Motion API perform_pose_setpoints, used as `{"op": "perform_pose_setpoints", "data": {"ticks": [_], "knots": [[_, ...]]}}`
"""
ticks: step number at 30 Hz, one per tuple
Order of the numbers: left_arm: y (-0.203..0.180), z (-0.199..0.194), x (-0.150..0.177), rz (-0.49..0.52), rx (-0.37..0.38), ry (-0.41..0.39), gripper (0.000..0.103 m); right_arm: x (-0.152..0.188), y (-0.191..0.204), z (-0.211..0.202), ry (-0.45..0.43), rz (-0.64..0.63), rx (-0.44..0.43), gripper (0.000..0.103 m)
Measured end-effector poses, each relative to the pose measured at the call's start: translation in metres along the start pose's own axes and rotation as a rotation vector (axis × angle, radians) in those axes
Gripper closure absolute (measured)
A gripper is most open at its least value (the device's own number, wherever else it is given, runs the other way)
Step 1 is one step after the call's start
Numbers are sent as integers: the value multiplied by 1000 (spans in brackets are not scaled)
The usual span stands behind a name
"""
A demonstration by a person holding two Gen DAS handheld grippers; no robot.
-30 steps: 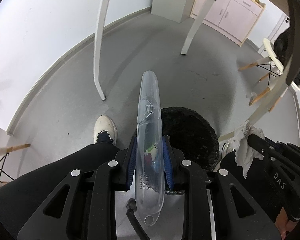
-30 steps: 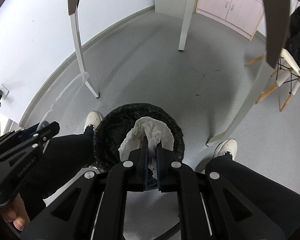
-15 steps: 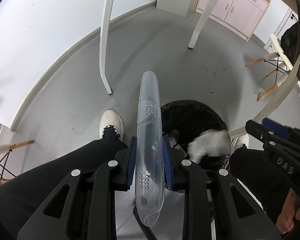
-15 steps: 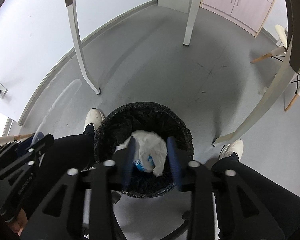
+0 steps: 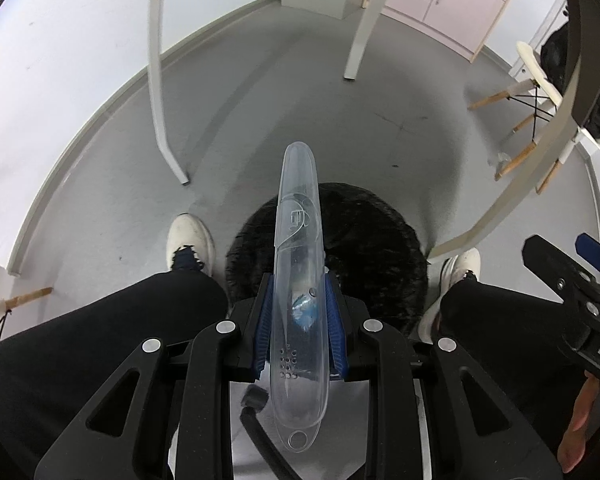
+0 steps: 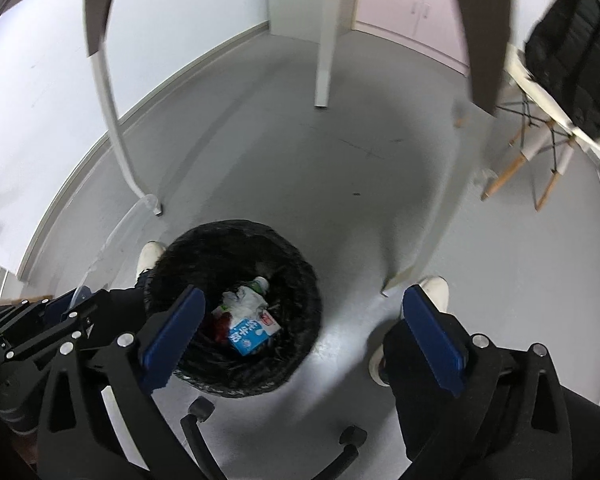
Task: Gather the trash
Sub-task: 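Open the right gripper to drop the tissue while the left releases the tube into the bin, then raise both grippers from the bin back toward the table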
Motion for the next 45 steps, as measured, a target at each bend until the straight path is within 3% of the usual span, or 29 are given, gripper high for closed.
{"op": "perform_pose_setpoints", "data": {"ticks": [12,21,23,26,35,45], "knots": [[-41,6,-1,69,9,-27,77,15,-53,-13,-4,76,37,8],[-43,1,-4,66,4,-43,54,16,-57,-19,-3,82,29,8],[-42,-4,-3,66,-2,-54,44,16,-55,-21,-7,79,27,8],[-39,-17,-4,65,-7,-78,32,14,-53,-27,-13,76,23,8],[-22,-71,-3,26,-11,-160,11,5,-45,-65,-68,64,-1,8],[-7,-137,5,-2,-20,-238,6,-1,-35,-124,-145,32,-11,8]]}}
Point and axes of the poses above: each gripper's, at about its wrist camera, not at the fingertips, and z roughly the way its jaws point, y to its left, x to its underside, the point moved 2 cm from there along z, roughly the way its jaws point, and after that the axes turned 13 degrees about -y, right-handed, at the moved point
